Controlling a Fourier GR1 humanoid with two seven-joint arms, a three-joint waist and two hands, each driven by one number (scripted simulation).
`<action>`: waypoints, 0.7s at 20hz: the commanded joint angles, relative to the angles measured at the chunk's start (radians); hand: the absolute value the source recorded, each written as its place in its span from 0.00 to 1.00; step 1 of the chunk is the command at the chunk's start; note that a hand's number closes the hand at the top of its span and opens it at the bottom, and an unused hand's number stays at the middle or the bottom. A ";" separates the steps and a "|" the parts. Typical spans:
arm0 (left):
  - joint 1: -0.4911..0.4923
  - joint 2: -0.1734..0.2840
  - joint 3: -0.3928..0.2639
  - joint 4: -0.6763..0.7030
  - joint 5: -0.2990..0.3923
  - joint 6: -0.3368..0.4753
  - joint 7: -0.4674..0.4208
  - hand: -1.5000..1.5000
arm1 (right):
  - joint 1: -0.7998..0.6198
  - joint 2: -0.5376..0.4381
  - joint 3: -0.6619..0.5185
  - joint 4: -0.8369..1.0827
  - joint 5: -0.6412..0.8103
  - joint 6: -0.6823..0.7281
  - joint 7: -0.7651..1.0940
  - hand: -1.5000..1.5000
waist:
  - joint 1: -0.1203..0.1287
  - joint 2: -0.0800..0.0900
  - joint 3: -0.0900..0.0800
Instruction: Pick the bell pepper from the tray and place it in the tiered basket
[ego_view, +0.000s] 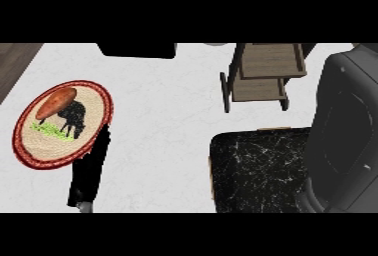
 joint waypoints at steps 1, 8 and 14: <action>0.017 -0.037 -0.022 0.029 -0.011 0.020 0.002 0.50 | -0.196 0.000 -0.095 0.143 0.054 0.157 0.224 1.00 | 0.008 0.013 0.000; 0.008 -0.034 -0.016 0.030 -0.009 0.013 0.006 0.50 | -0.382 0.000 -0.280 0.364 0.059 0.126 0.192 1.00 | 0.009 0.025 0.003; 0.004 -0.029 -0.014 0.012 -0.020 0.019 0.019 0.50 | -0.418 -0.012 -0.416 0.532 0.079 0.020 0.152 1.00 | -0.008 0.027 0.006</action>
